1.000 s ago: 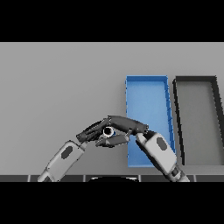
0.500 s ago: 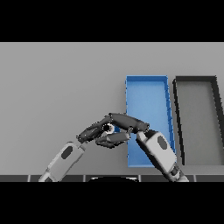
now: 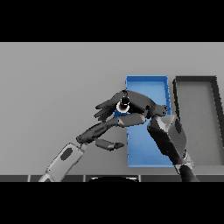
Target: Pick up the blue pipe and place it into the blue bin.
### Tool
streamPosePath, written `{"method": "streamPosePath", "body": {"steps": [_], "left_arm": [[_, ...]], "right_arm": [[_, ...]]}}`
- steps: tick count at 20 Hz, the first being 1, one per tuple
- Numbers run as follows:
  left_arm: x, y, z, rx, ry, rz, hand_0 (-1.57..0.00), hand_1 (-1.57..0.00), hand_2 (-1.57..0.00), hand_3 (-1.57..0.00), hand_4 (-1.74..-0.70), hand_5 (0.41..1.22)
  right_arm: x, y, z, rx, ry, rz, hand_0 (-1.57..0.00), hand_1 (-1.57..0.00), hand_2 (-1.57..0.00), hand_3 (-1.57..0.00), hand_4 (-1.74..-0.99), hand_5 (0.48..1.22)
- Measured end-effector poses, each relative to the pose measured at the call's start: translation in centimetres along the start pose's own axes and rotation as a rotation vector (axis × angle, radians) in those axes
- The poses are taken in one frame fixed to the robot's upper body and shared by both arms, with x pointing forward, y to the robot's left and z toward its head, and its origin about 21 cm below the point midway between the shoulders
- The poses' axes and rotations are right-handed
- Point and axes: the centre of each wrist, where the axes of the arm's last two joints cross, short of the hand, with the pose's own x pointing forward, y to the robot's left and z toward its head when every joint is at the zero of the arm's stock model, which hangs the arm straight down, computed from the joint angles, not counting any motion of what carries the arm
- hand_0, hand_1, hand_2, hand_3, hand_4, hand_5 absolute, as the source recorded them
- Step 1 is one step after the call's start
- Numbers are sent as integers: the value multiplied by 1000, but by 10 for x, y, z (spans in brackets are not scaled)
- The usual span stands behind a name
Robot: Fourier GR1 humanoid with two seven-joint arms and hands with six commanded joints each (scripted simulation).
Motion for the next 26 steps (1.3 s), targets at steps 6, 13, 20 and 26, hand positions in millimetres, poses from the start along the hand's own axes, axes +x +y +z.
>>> {"method": "streamPosePath", "body": {"steps": [6,13,20,26], "left_arm": [[3,2,2,-1,-19,-13,1,1,1,1,-906,492],[1,4,4,8,-6,2,1,1,1,1,-902,489],[-1,3,4,1,-5,11,1,1,1,1,-887,470],[0,2,5,9,-8,19,1,1,1,1,-882,462]], "right_arm": [[71,-44,-4,-223,-119,99,-1571,-1571,-1571,-1571,-1732,1117],[39,-115,40,-591,85,85,-1571,-1571,-1571,-1571,-1739,1120],[-40,-119,91,-807,335,-59,-1571,-1571,-1571,-1571,-1741,1120],[-97,-109,132,-889,597,-183,-1571,-1571,-1571,-1571,-1622,1121]]}}
